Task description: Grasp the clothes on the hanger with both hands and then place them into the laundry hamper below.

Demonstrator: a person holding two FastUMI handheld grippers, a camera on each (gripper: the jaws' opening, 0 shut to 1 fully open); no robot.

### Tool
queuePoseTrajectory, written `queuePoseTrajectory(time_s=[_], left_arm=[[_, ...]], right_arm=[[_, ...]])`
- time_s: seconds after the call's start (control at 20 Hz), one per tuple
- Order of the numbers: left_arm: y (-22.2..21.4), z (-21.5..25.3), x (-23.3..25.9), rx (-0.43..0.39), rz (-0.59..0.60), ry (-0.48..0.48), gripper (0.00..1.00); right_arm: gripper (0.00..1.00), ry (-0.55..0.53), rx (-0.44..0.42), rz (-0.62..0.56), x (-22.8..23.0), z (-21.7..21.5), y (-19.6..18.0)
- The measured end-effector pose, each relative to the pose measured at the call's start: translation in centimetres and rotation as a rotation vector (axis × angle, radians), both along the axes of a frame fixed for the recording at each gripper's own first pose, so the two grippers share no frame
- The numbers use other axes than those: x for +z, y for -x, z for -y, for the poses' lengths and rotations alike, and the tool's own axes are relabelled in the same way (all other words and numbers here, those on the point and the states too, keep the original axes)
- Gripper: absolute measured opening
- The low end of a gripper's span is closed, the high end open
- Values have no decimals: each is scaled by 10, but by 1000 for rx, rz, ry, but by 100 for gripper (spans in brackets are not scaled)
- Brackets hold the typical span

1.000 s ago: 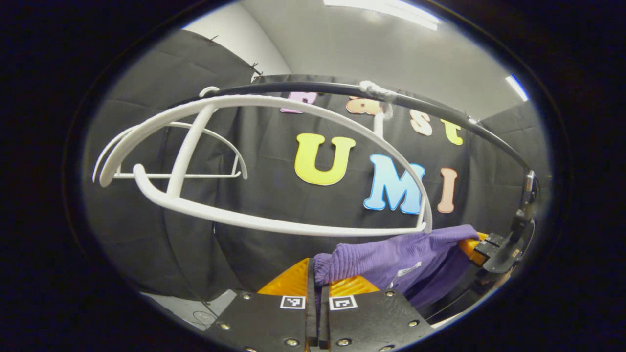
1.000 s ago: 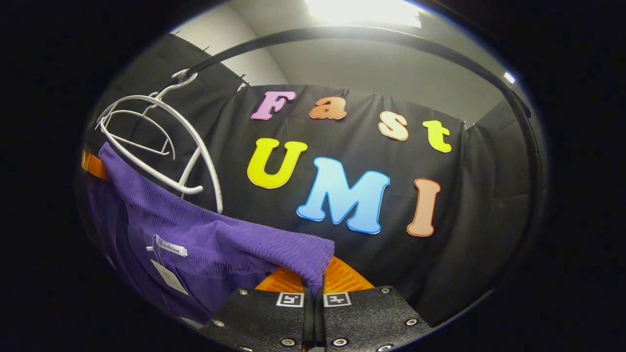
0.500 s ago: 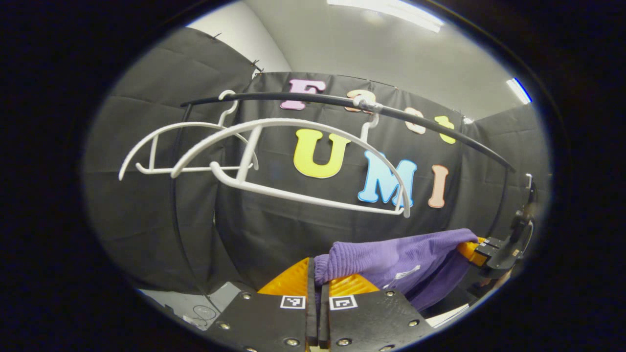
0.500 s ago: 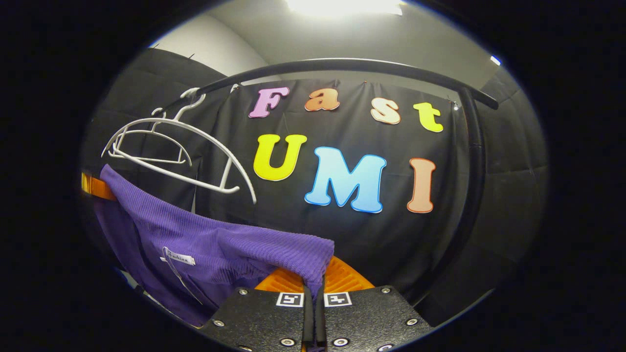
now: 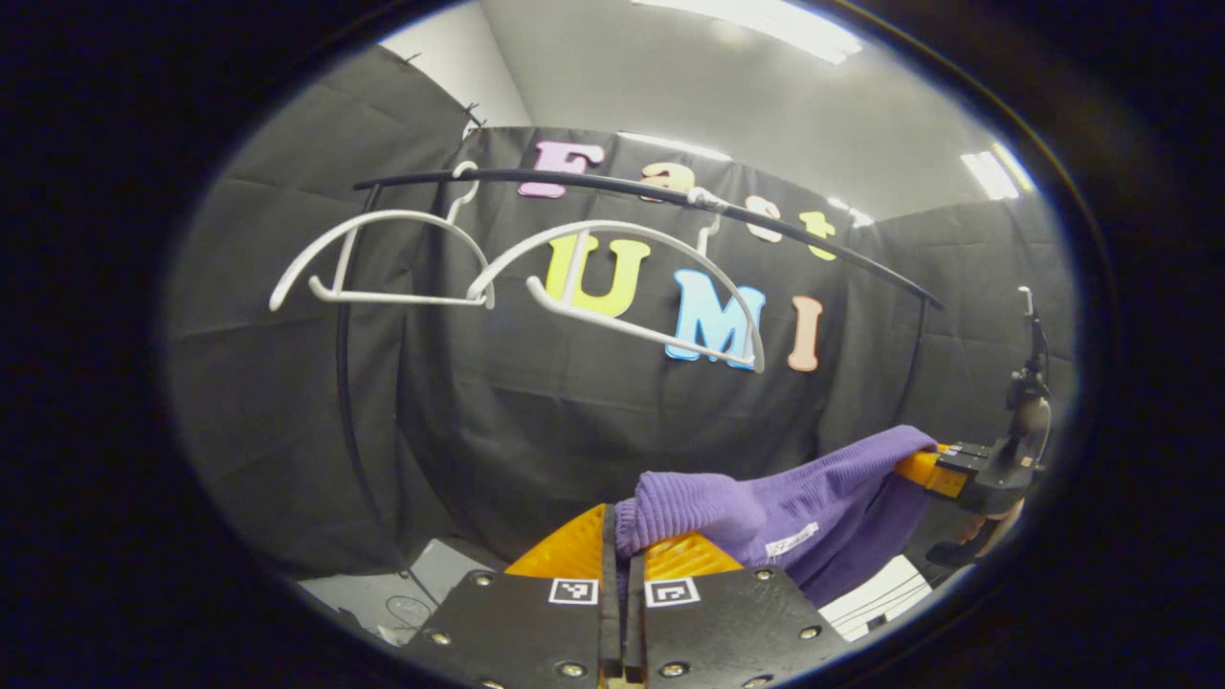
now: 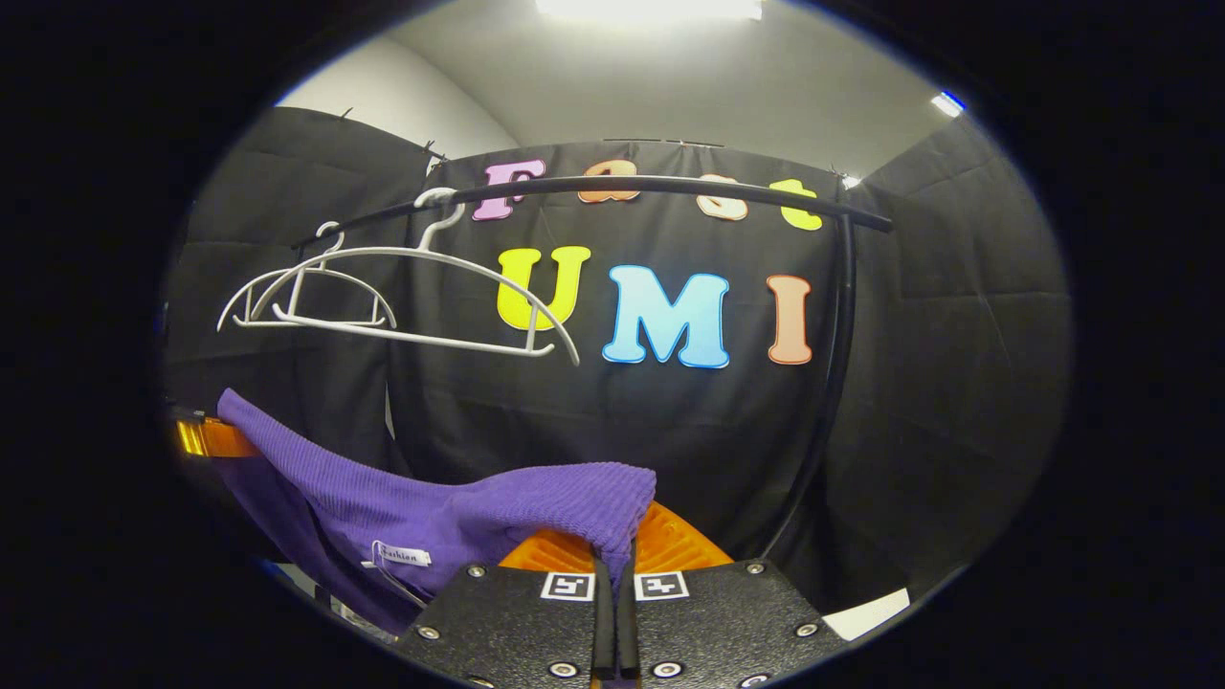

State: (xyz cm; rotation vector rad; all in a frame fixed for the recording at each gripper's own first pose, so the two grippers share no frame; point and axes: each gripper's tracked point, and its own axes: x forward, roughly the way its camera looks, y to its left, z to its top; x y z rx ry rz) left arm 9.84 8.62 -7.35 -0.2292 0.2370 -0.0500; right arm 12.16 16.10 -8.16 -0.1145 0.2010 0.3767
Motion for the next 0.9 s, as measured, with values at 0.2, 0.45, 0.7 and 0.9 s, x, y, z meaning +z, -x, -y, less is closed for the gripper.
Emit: queuePoseTrajectory(time_s=[0.2,0.45,0.7,0.9], left_arm=[[38,-3,-27,-58,-47,-18,3],[51,-2,-79,-74,-154,9,3],[59,-7,-148,-79,-284,-24,3],[63,-3,-200,-115,-377,-29,3]], right_arm=[[1,-40,-49,-84,-16,0,53],[1,-38,-70,-243,-73,-1,89],[2,-4,-53,-395,-138,-7,118],[2,16,-40,-488,-177,-15,128]])
